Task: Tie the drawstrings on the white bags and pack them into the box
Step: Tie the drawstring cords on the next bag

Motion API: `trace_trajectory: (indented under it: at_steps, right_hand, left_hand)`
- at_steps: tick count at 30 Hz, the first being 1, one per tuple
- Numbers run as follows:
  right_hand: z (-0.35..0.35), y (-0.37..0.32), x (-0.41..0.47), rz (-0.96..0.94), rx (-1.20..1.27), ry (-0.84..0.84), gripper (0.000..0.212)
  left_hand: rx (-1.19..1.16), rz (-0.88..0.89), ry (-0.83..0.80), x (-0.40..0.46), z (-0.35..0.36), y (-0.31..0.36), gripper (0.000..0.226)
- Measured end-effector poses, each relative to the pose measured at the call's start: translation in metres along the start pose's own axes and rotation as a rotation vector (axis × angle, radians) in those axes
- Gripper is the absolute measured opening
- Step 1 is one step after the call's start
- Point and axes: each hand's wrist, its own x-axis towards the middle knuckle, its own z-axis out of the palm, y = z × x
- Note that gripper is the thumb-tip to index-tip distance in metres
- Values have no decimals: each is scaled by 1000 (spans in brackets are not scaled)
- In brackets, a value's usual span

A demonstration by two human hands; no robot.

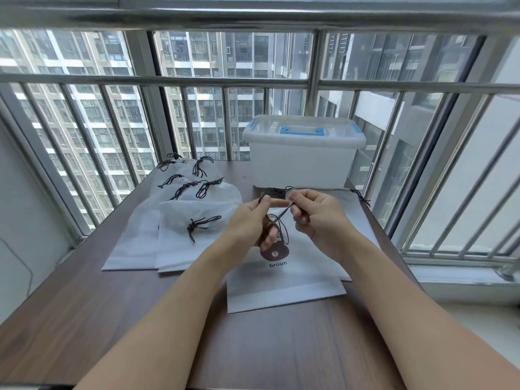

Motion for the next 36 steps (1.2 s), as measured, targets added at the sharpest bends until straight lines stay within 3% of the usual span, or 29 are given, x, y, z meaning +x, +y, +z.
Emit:
trace_trajectory:
  at_steps: [2,4,10,13,17,22,26,29,33,36]
  right_hand:
    - [0,-3,-3,33,95,-36,3]
    - [-2,-9,-6,27,101,-82,14]
    - [5,-15,-18,-2,-246,-233,53]
    - [11,-10,-21,15,-307,-270,40]
    - [7,-5,-16,-18,-409,-213,9]
    - [2,-3,-13,-85,-508,-111,14]
    - [-4,-4,-10,-182,-682,-45,19]
    - [-5,-9,-13,-143,-676,-114,36]
    - [-1,-9,-11,-20,-485,-192,69]
    - [0,-9,-9,55,-333,-144,67]
  left_hand:
    - [-193,-135,-84,-1,-2,4,42]
    - [-357,-192,-79,0,-5,5,42]
    - [-749,-198,-104,0,-18,12,40]
    - [-720,-177,-134,-1,-20,14,41]
    - [-494,-127,-141,-3,-20,17,44]
    - [-186,-51,-104,-5,-22,19,46]
    - [69,280,167,2,-18,7,38]
    - [-26,424,214,0,-13,5,39]
    - [-355,349,115,-4,-8,12,44]
    - [-509,278,33,-5,-7,14,46]
